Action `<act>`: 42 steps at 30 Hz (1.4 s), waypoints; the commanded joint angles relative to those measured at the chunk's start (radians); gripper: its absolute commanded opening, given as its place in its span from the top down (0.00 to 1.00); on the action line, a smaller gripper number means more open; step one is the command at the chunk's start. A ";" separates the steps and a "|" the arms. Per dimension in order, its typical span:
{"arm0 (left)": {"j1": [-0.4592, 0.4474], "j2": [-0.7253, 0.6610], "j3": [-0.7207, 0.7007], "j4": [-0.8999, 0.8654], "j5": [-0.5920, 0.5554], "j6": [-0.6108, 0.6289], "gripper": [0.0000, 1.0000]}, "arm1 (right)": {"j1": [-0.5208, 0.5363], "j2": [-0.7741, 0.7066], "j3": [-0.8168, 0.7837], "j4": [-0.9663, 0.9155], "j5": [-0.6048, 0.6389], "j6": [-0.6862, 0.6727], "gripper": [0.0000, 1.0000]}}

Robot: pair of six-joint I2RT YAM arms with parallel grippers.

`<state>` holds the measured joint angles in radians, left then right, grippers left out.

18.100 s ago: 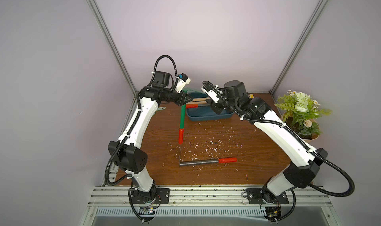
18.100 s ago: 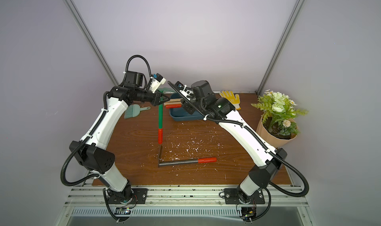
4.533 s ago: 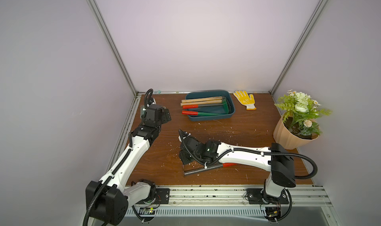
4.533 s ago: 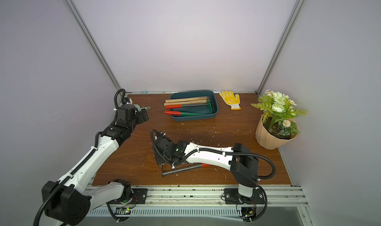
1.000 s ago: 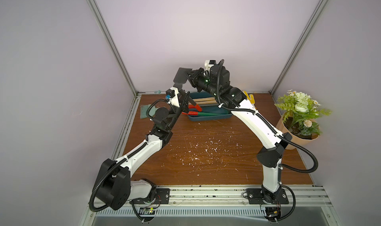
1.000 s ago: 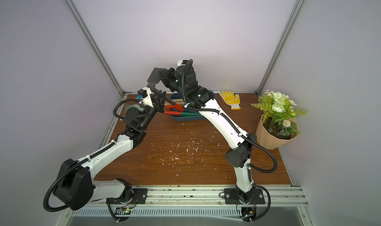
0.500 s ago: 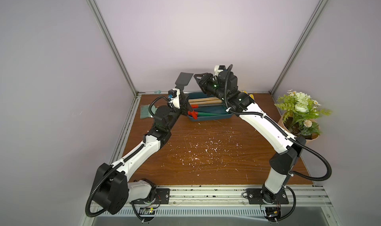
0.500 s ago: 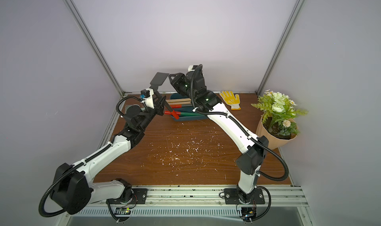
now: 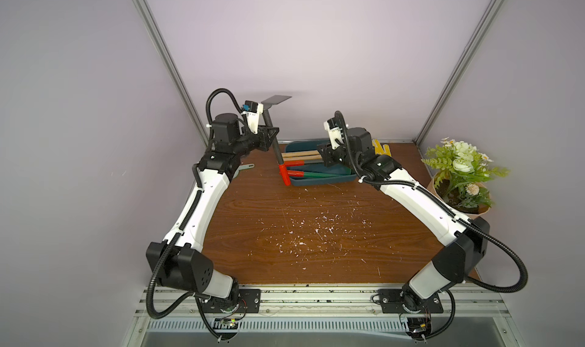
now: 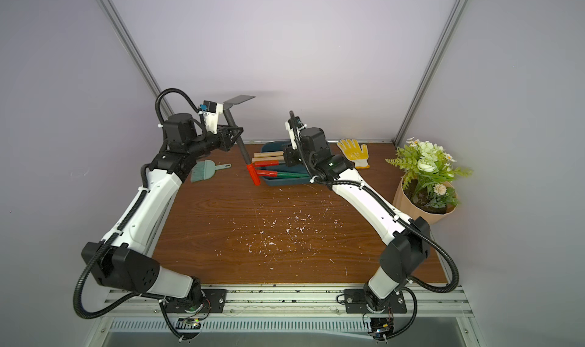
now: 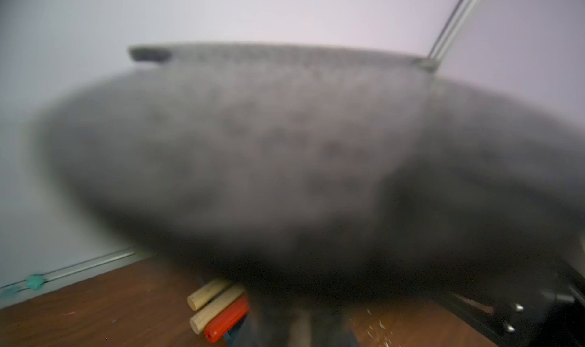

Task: Put the small hoe into the storage box
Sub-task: Place the hoe in the storage box.

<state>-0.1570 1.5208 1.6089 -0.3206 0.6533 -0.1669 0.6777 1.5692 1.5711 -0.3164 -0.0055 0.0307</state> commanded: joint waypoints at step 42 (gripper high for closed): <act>-0.166 -0.027 -0.140 -0.376 0.416 0.208 1.00 | 0.109 -0.041 0.032 0.061 0.087 -0.756 0.65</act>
<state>-0.3038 1.5242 1.4525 -0.7147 0.9928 0.0132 0.7864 1.5127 1.5597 -0.2905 0.0982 -0.7223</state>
